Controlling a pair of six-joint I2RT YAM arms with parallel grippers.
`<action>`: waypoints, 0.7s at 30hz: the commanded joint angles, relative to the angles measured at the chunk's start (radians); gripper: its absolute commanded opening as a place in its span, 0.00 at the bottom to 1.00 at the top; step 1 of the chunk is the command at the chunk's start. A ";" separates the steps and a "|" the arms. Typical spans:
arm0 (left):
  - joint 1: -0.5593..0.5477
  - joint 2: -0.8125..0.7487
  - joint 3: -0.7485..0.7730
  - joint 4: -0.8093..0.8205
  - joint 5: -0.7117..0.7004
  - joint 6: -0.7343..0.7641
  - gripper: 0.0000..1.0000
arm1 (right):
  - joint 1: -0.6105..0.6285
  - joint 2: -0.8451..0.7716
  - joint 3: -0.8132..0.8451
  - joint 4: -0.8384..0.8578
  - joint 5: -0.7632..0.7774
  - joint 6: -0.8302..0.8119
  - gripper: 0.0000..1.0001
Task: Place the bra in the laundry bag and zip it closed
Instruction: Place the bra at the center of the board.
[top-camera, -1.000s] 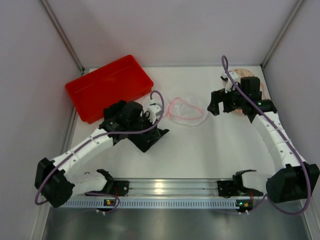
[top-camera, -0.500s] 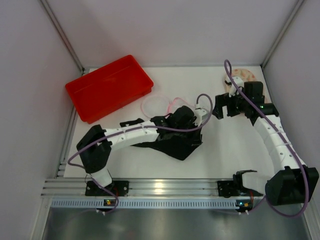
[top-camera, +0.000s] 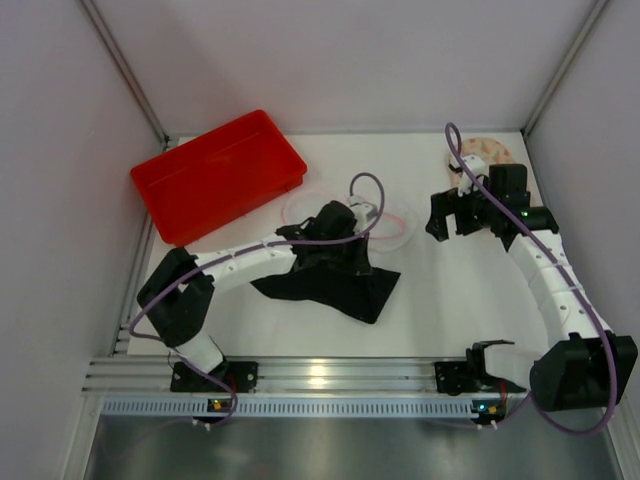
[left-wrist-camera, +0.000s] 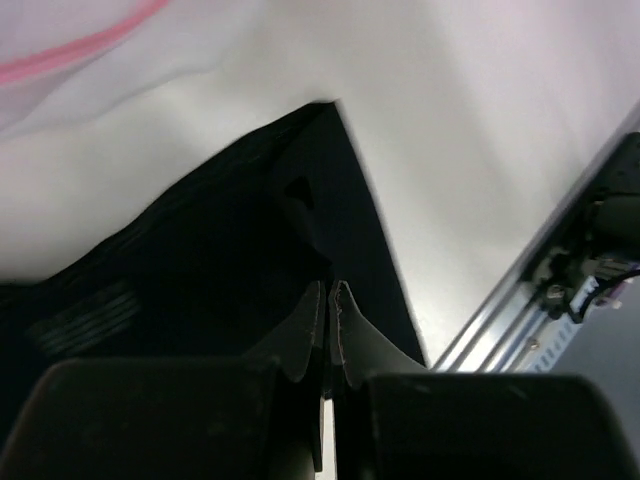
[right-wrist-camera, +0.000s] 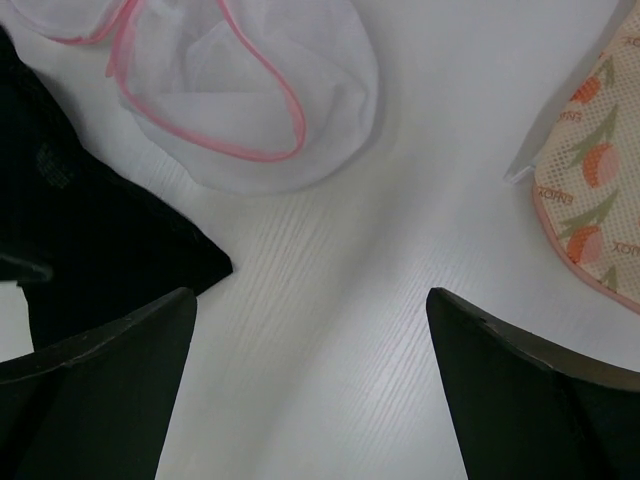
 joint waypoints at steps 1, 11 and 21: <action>0.085 -0.102 -0.120 -0.062 0.027 0.016 0.00 | -0.013 -0.001 0.028 -0.033 -0.042 -0.033 0.99; 0.192 -0.283 -0.265 -0.062 0.007 0.004 0.45 | -0.013 0.046 0.054 -0.120 -0.175 -0.092 0.99; 0.631 -0.372 -0.162 -0.393 0.067 0.215 0.43 | -0.013 0.036 0.050 -0.116 -0.165 -0.092 0.99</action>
